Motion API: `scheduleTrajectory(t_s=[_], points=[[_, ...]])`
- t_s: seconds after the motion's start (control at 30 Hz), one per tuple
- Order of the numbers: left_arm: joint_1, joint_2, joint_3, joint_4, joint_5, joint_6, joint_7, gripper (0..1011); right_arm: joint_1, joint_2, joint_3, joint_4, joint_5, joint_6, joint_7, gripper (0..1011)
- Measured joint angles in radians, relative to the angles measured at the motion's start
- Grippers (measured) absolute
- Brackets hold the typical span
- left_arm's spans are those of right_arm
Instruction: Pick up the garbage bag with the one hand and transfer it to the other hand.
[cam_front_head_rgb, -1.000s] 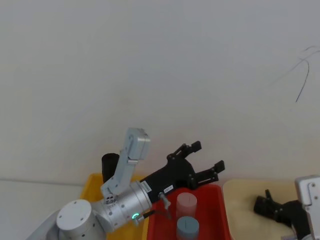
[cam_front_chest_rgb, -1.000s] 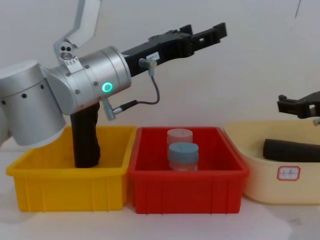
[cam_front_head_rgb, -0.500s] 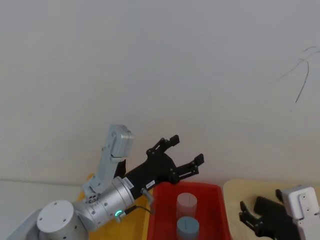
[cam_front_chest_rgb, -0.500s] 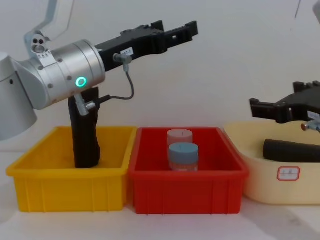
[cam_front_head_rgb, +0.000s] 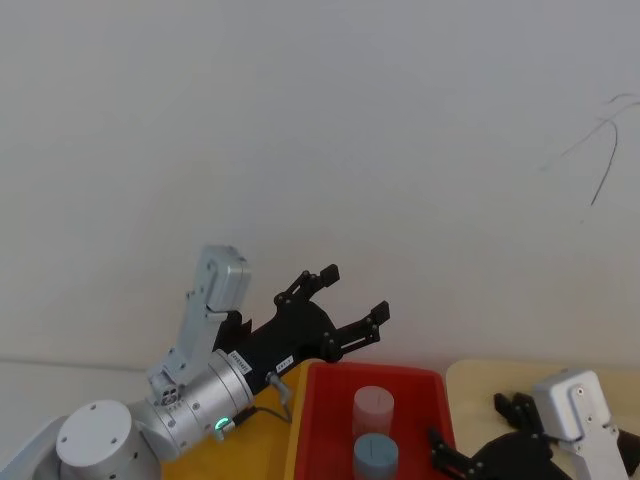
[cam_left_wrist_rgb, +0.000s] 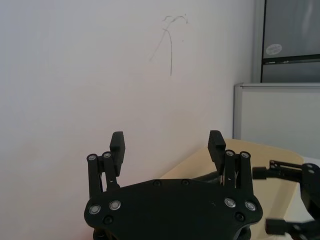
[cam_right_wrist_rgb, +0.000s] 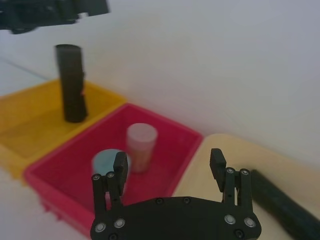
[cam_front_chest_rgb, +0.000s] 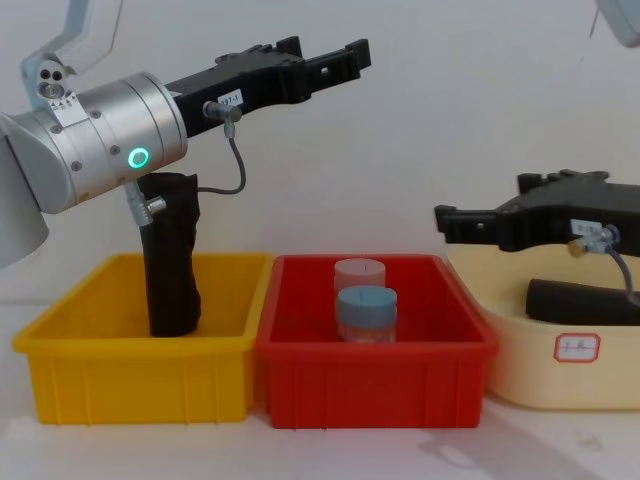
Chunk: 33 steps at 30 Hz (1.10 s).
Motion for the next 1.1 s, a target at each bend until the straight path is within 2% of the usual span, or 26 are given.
scheduleTrajectory(t_s=[0.23, 0.47, 0.8, 1.1], points=[[0.005, 0.006, -0.004, -0.011, 0.005, 0.002, 0.010, 1001, 0.029, 0.006, -0.030, -0.013, 0.037, 0.096, 0.072, 1001], [0.007, 0.009, -0.006, -0.016, 0.007, 0.003, 0.015, 1001, 0.060, 0.007, -0.061, -0.001, 0.051, 0.153, 0.109, 1001], [0.009, 0.010, -0.007, -0.019, 0.009, 0.004, 0.018, 1002, 0.093, 0.002, -0.098, 0.034, 0.055, 0.187, 0.127, 1001], [0.010, 0.011, -0.008, -0.020, 0.010, 0.005, 0.020, 1001, 0.116, -0.003, -0.126, 0.079, 0.045, 0.190, 0.120, 1001]])
